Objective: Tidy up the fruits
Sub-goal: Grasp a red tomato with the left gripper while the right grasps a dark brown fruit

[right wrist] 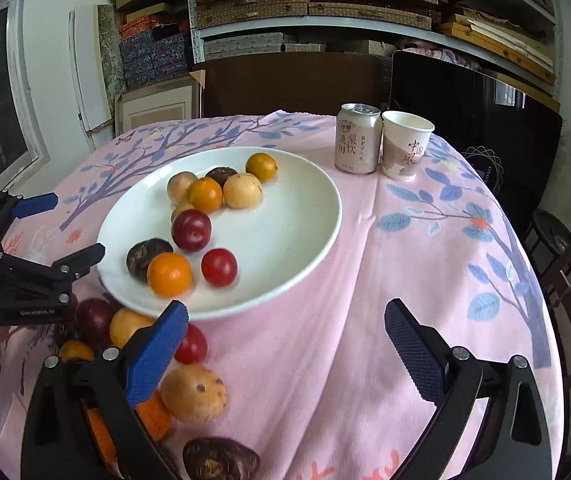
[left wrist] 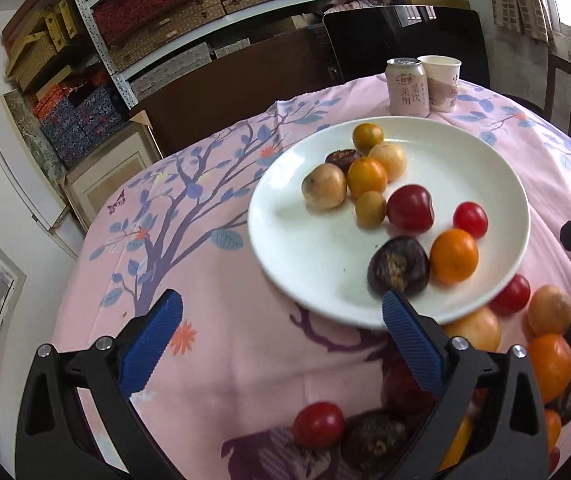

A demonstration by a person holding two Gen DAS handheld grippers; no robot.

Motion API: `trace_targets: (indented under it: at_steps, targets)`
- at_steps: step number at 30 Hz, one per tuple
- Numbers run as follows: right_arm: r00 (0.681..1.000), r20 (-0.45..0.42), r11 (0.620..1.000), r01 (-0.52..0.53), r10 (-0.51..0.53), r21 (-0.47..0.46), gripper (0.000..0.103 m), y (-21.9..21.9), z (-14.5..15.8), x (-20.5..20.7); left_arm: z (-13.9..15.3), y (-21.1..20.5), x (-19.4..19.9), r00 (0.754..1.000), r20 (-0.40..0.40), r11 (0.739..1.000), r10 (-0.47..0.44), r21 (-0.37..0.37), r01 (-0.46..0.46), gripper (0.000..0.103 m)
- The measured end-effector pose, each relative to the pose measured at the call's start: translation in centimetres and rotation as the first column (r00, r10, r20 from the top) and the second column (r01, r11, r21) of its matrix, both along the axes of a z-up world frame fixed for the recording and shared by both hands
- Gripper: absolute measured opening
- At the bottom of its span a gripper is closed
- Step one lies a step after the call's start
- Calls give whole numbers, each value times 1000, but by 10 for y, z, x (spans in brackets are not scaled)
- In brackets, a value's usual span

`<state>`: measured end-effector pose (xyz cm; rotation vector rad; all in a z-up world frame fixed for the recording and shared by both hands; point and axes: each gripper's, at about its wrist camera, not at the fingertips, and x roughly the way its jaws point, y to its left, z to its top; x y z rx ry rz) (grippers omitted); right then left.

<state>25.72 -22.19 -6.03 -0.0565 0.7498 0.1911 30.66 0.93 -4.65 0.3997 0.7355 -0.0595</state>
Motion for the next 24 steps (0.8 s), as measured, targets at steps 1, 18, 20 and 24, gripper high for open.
trace_targets:
  at_steps: [1,18,20,24]
  targets:
    - [1000,0,1000,-8,8,7,100,-1,-2,-7,-1,5,-10,1000,-3,1000,11,-6,-11,98]
    - [988,-129,994,-96,88,-54,100,4,-40,-50,-36,48,-78,998,-53,998,13,-65,-17,99]
    - [985,-146,990,-101,86,-96,100,11,-44,-50,-36,51,-75,999,-49,995,20,-92,-24,99]
    - [980,-180,994,-94,83,-50,100,5,-47,-46,-35,69,-57,993,-104,980,61,-183,-80,99]
